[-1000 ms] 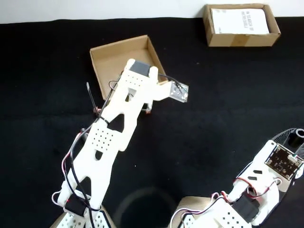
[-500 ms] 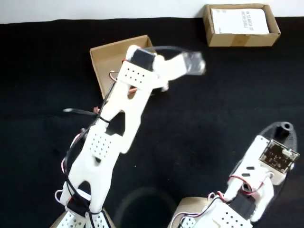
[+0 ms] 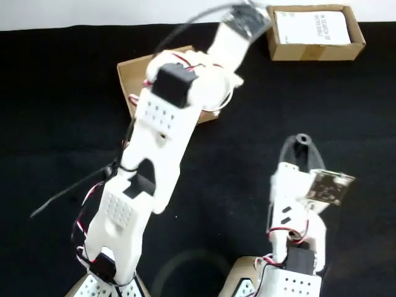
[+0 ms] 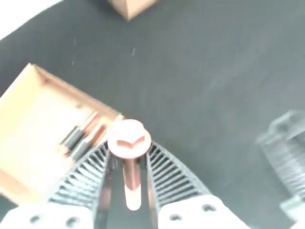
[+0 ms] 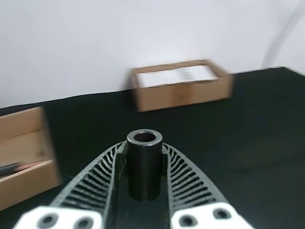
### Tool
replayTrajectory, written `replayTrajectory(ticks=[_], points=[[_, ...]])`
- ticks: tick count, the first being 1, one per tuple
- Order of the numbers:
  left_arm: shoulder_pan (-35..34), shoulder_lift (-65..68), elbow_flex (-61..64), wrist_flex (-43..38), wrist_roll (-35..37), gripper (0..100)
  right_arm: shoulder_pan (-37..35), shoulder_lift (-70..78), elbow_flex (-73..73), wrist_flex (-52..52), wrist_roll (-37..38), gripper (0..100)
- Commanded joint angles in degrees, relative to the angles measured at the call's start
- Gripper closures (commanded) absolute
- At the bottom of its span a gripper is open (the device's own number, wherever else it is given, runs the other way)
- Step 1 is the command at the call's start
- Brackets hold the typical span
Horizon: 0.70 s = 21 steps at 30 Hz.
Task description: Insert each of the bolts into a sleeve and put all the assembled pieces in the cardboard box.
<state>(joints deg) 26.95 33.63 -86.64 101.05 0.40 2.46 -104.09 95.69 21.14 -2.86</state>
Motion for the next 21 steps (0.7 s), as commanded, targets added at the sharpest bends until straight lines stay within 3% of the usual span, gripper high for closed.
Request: replayTrajectory(ticks=[1, 6, 11, 21], points=[[2.8, -6.4, -7.8, 0.3, 9.7, 99, -5.6, -0.6, 0.7, 0.4, -0.4, 99.2], [7.4, -14.6, -7.1, 0.3, 11.8, 99, -12.5, -0.6, 0.6, 0.7, -0.4, 99.2], [7.8, -23.0, 0.5, 0.4, 11.7, 99, -15.3, -0.6, 0.0, 4.8, -0.4, 99.2], [7.8, -51.1, 38.9, -1.1, 11.3, 99, -15.5, -0.6, 0.0, 5.6, 0.0, 99.2]])
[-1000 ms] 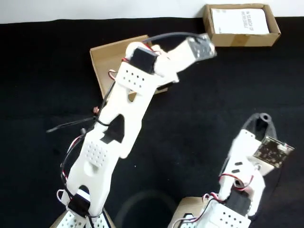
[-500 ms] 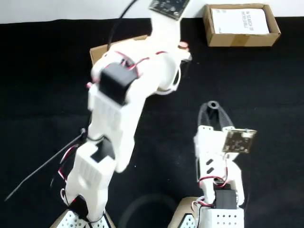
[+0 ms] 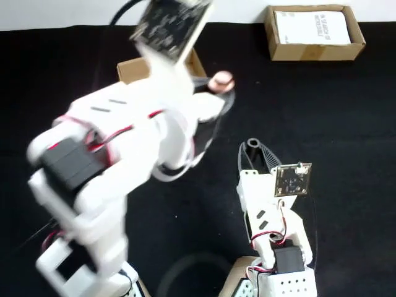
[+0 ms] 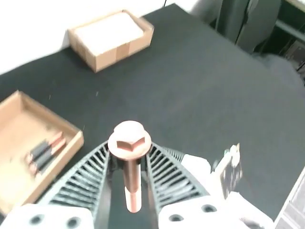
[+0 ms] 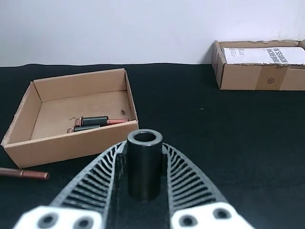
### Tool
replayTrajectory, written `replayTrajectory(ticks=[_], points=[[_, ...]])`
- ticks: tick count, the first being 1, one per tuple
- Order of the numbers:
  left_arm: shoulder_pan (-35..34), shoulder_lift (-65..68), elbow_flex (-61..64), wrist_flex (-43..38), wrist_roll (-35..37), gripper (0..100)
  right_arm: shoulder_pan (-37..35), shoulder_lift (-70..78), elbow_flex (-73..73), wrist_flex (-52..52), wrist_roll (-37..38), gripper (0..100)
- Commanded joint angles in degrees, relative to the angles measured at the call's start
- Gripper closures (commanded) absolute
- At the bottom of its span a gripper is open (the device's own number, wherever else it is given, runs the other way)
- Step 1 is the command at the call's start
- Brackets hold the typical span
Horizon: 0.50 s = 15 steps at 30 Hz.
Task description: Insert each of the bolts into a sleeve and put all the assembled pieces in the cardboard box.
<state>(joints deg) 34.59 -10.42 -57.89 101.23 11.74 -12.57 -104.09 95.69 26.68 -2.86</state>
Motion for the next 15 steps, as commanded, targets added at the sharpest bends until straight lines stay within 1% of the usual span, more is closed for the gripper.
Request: replayTrajectory(ticks=[1, 4, 8, 11, 15], points=[[0.1, -8.4, 13.6, -3.1, -0.1, 99, -0.5, -0.6, 0.0, 0.0, 0.0, 99.2], [-1.7, -9.8, 22.9, -9.7, 0.0, 99, -2.0, -0.6, 0.0, 0.0, 0.1, 99.2], [-4.2, -9.5, 35.7, -24.7, 0.4, 99, -5.1, -0.6, 0.0, 0.0, 0.1, 99.2], [-5.0, -10.0, 45.9, -36.8, 0.4, 99, -5.5, -0.6, 0.0, 0.0, 0.1, 99.2], [-4.7, -11.3, 55.8, -47.8, 0.4, 99, -5.4, -0.6, 0.0, 0.0, 0.1, 99.2]])
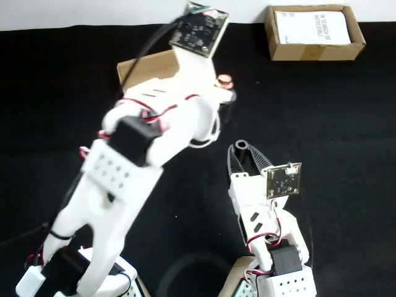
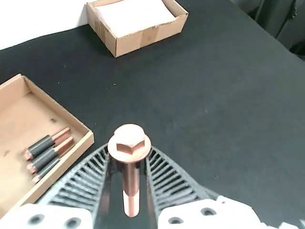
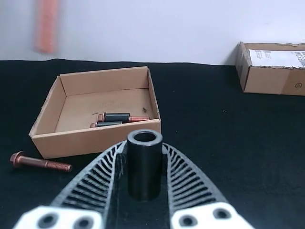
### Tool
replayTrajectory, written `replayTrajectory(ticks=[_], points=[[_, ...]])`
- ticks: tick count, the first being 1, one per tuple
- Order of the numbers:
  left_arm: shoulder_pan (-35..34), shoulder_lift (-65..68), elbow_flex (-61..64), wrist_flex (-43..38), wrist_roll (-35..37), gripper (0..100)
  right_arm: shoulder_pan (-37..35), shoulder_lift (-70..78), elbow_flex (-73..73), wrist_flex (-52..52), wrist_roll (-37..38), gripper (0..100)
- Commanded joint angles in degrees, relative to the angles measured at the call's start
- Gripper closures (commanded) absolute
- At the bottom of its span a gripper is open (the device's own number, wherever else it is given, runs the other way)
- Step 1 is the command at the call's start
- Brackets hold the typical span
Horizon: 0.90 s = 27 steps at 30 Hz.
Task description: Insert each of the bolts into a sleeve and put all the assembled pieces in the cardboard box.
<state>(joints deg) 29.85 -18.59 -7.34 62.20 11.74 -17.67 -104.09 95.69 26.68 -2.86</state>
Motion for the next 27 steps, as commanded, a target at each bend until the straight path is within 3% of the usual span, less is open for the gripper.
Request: replayTrajectory(ticks=[1, 10, 14, 20, 27], points=[[0.2, -3.8, 7.6, -11.2, 0.4, 99, -0.2, -0.6, 0.0, 0.0, 0.1, 99.2], [3.3, -10.0, 27.9, -29.1, 0.4, 99, 0.8, -0.7, 0.0, 0.0, 0.0, 99.2], [3.5, -10.4, 31.3, -34.9, 0.5, 99, 0.8, -0.7, 0.0, 0.0, 0.0, 99.2], [3.6, -10.4, 30.2, -36.8, 10.4, 99, 0.8, -0.7, 0.0, 0.0, 0.0, 99.2], [3.6, -10.4, 29.8, -35.3, 11.0, 99, 0.8, -0.7, 0.0, 0.0, 0.0, 99.2]])
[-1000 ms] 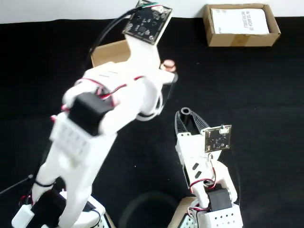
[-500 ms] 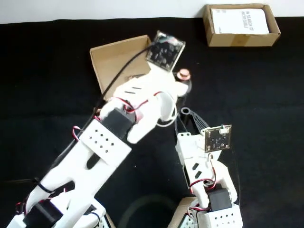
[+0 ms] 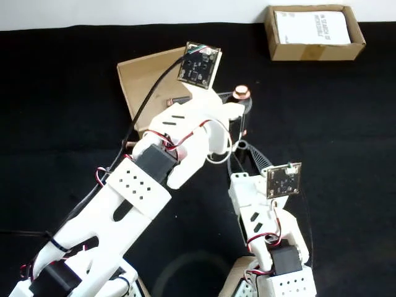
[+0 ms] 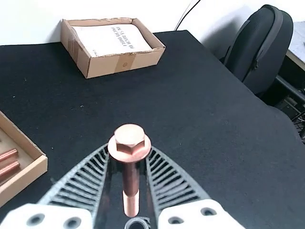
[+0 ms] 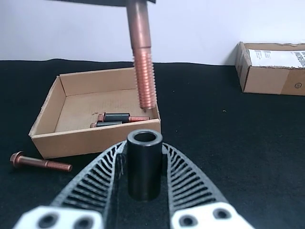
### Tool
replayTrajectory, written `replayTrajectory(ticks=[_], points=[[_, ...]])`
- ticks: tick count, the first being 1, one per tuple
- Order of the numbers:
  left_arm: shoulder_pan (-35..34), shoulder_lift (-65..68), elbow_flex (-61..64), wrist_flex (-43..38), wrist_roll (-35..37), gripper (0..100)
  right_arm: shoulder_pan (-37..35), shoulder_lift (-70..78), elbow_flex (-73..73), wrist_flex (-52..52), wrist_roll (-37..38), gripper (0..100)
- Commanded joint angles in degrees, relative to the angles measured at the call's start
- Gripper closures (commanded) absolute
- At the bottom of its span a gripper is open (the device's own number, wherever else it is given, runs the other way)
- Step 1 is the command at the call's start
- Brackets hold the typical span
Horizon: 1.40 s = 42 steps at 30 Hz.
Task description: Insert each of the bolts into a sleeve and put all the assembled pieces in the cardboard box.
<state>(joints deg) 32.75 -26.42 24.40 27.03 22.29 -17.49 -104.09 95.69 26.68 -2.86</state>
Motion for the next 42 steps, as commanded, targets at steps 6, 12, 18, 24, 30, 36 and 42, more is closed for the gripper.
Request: replayTrajectory(ticks=[6, 12, 18, 24, 30, 36, 42], points=[[3.8, -2.6, -1.7, 5.0, 0.5, 99, 0.7, -0.7, 0.0, 0.0, 0.0, 99.2], [4.0, -2.3, -1.5, 5.3, 0.5, 99, 0.7, -0.7, 0.0, 0.0, 0.1, 99.2], [4.0, -2.6, 2.0, 4.9, 0.4, 99, 0.7, -0.7, 0.0, 0.0, 0.1, 99.2], [7.7, -2.7, 4.6, 5.6, 0.4, 99, 0.7, -0.6, 0.1, 0.0, 0.1, 99.2], [11.6, -6.2, 5.5, 12.0, 0.2, 99, 0.7, -0.6, 0.1, 0.0, 3.2, 99.2], [11.5, -10.6, 7.2, 18.0, -2.5, 96, 0.7, -0.6, 0.0, 0.0, 3.2, 99.2], [11.6, -14.1, 6.9, 25.7, -4.8, 73, 0.7, -0.6, 0.0, 0.0, 3.2, 99.2]])
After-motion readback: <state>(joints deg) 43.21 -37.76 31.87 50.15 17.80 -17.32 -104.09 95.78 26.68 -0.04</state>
